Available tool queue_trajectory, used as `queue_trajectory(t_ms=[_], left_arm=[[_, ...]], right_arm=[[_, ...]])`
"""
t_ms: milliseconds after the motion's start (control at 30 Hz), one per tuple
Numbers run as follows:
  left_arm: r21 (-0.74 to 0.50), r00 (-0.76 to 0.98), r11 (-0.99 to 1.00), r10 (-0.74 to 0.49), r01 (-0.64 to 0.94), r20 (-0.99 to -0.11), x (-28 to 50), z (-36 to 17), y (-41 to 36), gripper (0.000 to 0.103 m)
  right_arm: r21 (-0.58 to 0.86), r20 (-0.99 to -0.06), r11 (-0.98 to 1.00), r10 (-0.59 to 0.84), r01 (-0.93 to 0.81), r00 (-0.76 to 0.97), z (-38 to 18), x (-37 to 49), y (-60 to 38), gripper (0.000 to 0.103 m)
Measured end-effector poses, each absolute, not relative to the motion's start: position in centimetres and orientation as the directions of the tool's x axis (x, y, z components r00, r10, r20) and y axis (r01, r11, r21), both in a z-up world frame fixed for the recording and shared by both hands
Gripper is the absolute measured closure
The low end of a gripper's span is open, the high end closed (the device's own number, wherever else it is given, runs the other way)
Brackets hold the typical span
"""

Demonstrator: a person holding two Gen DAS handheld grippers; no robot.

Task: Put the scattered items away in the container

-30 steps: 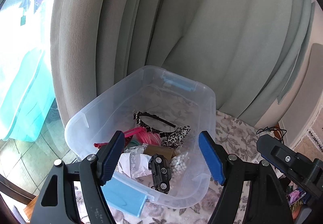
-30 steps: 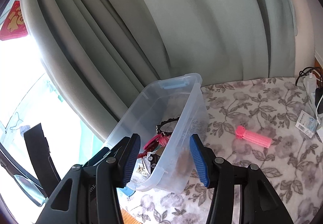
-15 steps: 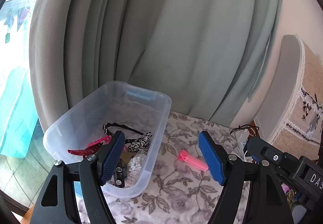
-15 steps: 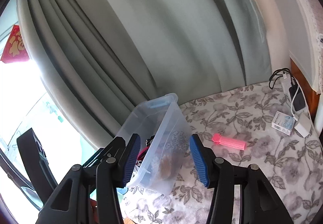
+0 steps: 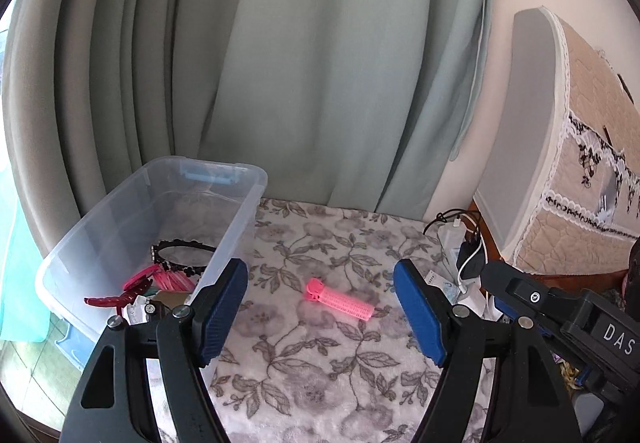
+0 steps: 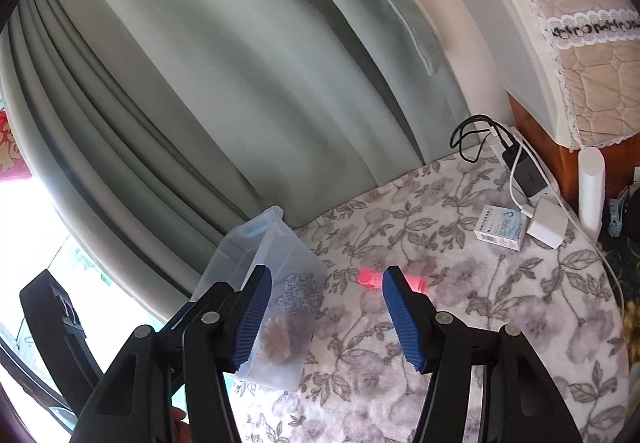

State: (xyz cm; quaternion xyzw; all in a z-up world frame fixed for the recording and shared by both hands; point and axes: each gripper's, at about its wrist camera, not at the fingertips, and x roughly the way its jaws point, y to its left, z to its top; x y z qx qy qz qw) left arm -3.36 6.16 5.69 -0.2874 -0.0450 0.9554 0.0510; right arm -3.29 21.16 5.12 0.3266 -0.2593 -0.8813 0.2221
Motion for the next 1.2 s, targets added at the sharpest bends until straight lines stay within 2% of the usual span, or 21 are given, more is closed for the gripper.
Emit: queue_trajectory(t_ms=[167, 367, 667, 1200], left_arm=[[-0.069, -0.803, -0.993, 0.118, -0.095, -0.584, -4.5, 3.9, 8.1, 0.027], [-0.069, -0.761, -0.993, 0.115, -0.092, -0.639, -6.6, 1.2, 9.4, 0.027], [-0.066, -0.681, -0.989, 0.138, -0.131, -0.72, -10.4, -4.1, 12.3, 0.027], [-0.038, -0.562, -0.99, 0.108, -0.135, -0.82, -18.1, -12.0, 14.5, 0.027]], right_arm=[[0.588, -0.495, -0.792, -0.514, 0.165, -0.701, 3.0, -4.1, 23.3, 0.04], [0.514, -0.57, -0.854, -0.41, 0.08, -0.713, -0.2, -5.3, 26.6, 0.04], [0.524, -0.636, -0.851, -0.4, 0.01, -0.66, -5.0, -8.8, 29.1, 0.04], [0.418, -0.745, -0.908, -0.34, -0.005, -0.573, -9.4, -16.2, 27.4, 0.04]])
